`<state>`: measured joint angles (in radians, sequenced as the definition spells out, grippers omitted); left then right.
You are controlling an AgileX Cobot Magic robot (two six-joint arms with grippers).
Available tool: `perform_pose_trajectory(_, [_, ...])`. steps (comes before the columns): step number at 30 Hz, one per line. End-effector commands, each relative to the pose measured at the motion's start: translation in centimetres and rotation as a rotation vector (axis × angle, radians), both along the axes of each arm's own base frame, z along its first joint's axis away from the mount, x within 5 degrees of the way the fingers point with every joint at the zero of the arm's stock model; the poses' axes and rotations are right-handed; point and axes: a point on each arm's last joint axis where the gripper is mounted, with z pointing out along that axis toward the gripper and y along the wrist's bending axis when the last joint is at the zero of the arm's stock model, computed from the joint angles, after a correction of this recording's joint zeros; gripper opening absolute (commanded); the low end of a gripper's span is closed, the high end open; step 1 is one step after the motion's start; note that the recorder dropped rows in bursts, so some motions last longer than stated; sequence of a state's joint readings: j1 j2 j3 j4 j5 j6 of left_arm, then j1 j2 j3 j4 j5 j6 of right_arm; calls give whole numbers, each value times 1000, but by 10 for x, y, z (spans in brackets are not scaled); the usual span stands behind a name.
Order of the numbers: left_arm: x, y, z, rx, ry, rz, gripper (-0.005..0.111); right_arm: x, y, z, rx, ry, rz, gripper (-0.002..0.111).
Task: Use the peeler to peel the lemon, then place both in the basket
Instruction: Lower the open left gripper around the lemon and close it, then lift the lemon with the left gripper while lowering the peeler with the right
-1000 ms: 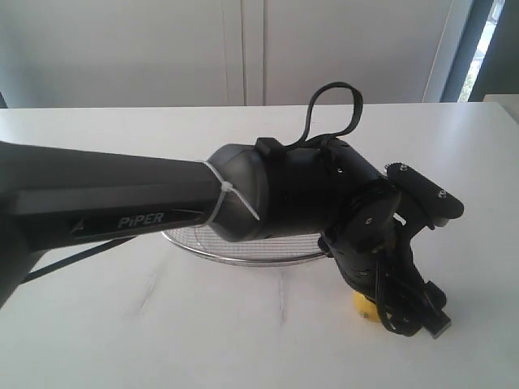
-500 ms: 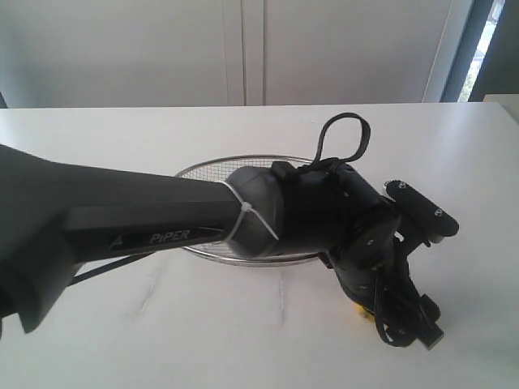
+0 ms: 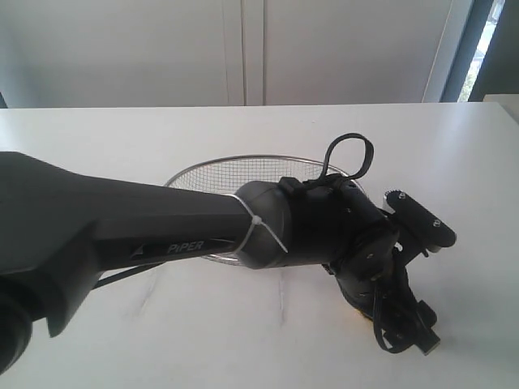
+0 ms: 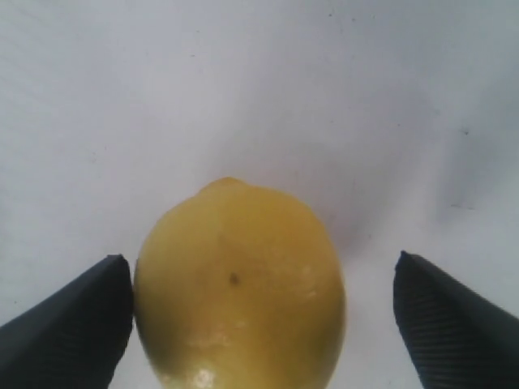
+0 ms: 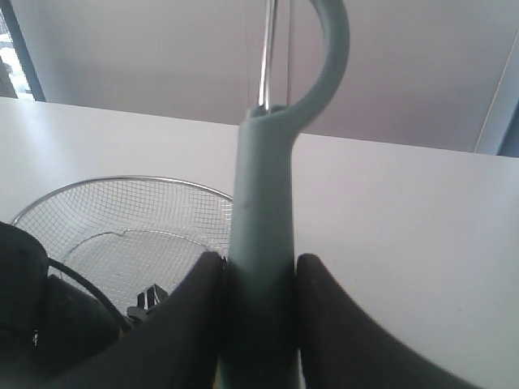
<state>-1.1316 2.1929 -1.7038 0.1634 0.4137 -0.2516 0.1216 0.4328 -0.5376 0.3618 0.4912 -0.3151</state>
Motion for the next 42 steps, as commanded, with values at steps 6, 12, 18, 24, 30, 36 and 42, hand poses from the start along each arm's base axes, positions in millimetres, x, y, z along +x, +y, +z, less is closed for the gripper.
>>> perform_pose_trajectory(6, [-3, -1, 1, 1, 4, 0, 59, 0, -1, 1, 10, -18, -9, 0])
perform_pose_trajectory(12, [-5, 3, 9, 24, 11, 1, 0, 0, -1, 1, 10, -18, -9, 0])
perform_pose_trajectory(18, [-9, 13, 55, -26, -28, -15, 0, 0, -2, 1, -17, -23, -15, 0])
perform_pose_trajectory(24, [-16, 43, 105, 69, -96, -39, 0, 0, -3, 1, -41, -29, -26, 0])
perform_pose_trajectory(30, [-23, 81, 143, 128, -198, -34, 0, 2, -10, -3, -69, -12, -98, 0])
perform_pose_trajectory(36, [-48, 151, 152, 179, -275, -51, 0, 5, -10, -16, -55, 19, -107, 0])
perform_pose_trajectory(42, [-77, 222, 172, 39, -457, -92, 0, 29, 8, -29, -89, 203, 85, 0])
